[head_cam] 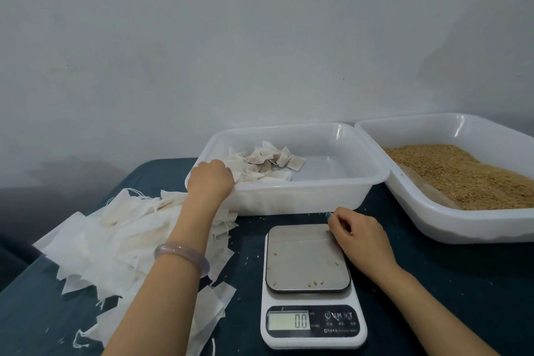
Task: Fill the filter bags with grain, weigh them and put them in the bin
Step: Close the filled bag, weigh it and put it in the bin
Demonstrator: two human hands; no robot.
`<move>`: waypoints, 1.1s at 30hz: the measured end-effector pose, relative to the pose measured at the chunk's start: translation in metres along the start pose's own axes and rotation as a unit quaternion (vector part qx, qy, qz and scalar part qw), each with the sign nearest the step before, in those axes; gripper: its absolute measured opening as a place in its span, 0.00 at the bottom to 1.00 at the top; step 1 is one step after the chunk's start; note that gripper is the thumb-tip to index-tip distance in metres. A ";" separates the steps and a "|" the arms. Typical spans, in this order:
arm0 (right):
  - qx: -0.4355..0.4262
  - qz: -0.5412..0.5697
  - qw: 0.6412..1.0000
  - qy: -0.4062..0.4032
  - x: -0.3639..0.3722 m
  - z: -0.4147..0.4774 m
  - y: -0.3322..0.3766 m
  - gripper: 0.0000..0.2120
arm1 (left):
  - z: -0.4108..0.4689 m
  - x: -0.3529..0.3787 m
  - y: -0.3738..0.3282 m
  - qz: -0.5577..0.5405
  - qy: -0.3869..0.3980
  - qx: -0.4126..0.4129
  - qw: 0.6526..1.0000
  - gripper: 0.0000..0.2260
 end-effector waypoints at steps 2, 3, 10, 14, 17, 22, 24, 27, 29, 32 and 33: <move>-0.002 -0.001 1.000 -0.004 -0.001 0.000 0.001 0.16 | -0.003 0.001 0.001 0.087 -0.018 0.015 0.996 0.11; -0.003 0.000 1.000 -0.007 -0.001 0.000 0.001 0.16 | -0.004 0.001 0.001 0.117 -0.027 0.023 0.992 0.12; -0.003 0.003 1.000 -0.019 -0.004 0.000 0.002 0.16 | -0.032 -0.016 0.006 0.069 -0.182 0.067 0.979 0.10; 0.000 0.003 0.999 -0.035 -0.005 0.001 0.001 0.17 | -0.040 -0.036 0.022 0.070 -0.215 0.054 0.973 0.06; 0.007 0.009 0.999 -0.050 -0.006 0.001 -0.001 0.19 | -0.028 -0.050 0.051 0.138 -0.181 -0.012 0.974 0.09; -0.004 0.002 0.999 -0.048 -0.004 0.001 -0.001 0.18 | -0.006 -0.039 0.077 0.202 0.014 -0.050 0.978 0.19; -0.007 -0.002 0.999 -0.047 -0.003 0.001 -0.001 0.18 | -0.007 -0.031 0.082 0.193 0.045 -0.059 0.978 0.17; -0.002 -0.003 0.999 -0.051 -0.004 0.001 -0.001 0.18 | -0.012 -0.029 0.084 0.175 -0.009 -0.080 0.981 0.13; 0.000 -0.001 0.999 -0.050 -0.005 0.001 -0.001 0.18 | -0.017 -0.034 0.082 0.161 -0.058 -0.088 0.981 0.12; -0.006 0.000 0.999 -0.047 -0.005 0.001 -0.001 0.18 | -0.022 -0.042 0.078 0.133 -0.114 -0.065 0.982 0.13; -0.009 0.000 0.999 -0.046 -0.005 0.001 0.000 0.18 | -0.024 -0.046 0.076 0.120 -0.136 -0.056 0.982 0.14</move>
Point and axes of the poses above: each hand's wrist, its own z-axis towards the middle knuckle, its own x-axis out of the palm, y = z × x, the point moved 3 cm from there along z, towards the middle knuckle, and after that the axes turned 6 degrees about -x, right-handed, at the moved point
